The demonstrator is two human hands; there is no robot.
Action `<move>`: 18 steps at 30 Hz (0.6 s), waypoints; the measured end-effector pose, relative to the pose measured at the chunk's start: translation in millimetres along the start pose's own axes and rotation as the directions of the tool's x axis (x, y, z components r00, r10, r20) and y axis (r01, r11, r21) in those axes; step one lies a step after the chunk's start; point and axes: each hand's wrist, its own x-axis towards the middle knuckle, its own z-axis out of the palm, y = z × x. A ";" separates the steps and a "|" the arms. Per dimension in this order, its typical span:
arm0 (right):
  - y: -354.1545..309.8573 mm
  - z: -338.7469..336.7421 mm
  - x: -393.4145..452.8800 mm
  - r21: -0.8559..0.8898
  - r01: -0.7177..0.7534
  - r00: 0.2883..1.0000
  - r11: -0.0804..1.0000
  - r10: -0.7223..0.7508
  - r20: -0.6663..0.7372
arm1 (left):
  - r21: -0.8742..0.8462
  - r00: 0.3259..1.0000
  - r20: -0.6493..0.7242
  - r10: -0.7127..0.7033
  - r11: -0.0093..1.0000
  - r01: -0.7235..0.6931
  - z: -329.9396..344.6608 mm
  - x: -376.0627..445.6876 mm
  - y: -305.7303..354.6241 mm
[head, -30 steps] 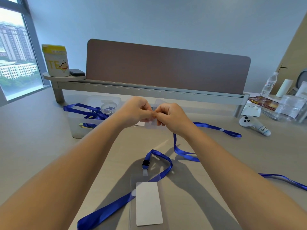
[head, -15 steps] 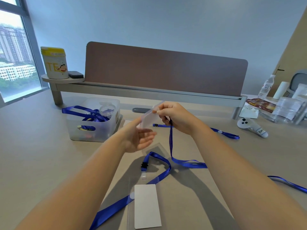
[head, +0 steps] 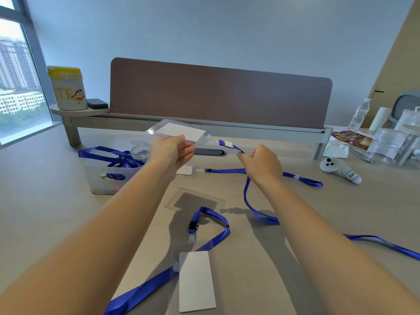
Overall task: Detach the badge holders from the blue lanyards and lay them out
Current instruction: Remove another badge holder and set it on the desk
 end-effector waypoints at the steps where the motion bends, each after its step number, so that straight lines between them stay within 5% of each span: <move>1: -0.1 -1.1 0.5 0.017 -0.045 0.999 0.999 0.044 0.029 | -0.002 1.000 0.006 0.002 1.000 -0.002 2.0 -1.2 2.7; 3: -5.1 -3.8 -3.6 0.265 -0.219 0.966 0.939 0.170 0.193 | -0.016 1.000 0.021 0.006 1.000 -0.006 5.3 -3.1 6.1; 6: -13.0 -8.3 -16.3 0.642 -0.474 0.857 0.603 0.149 0.493 | -0.049 0.999 0.045 0.015 0.999 -0.013 9.8 -6.9 6.1; 9: -10.7 -3.5 -18.8 0.834 -0.521 0.847 0.184 -0.005 0.531 | -0.081 0.998 0.055 0.020 0.997 -0.015 10.9 -10.6 3.3; 12: -11.8 -3.3 -15.8 0.878 -0.462 0.883 -0.125 0.026 0.469 | -0.097 1.000 0.014 0.022 0.995 -0.020 6.6 -5.6 -1.6; 14: -9.6 -5.4 -10.7 0.890 -0.400 0.895 -0.218 0.115 0.431 | -0.083 1.000 -0.023 0.015 0.996 -0.017 1.5 0.5 -7.6; 18: 10.9 -4.3 8.0 0.928 -0.286 0.876 -0.241 0.327 0.355 | -0.081 0.996 -0.080 -0.024 0.997 0.018 -12.7 20.0 -28.7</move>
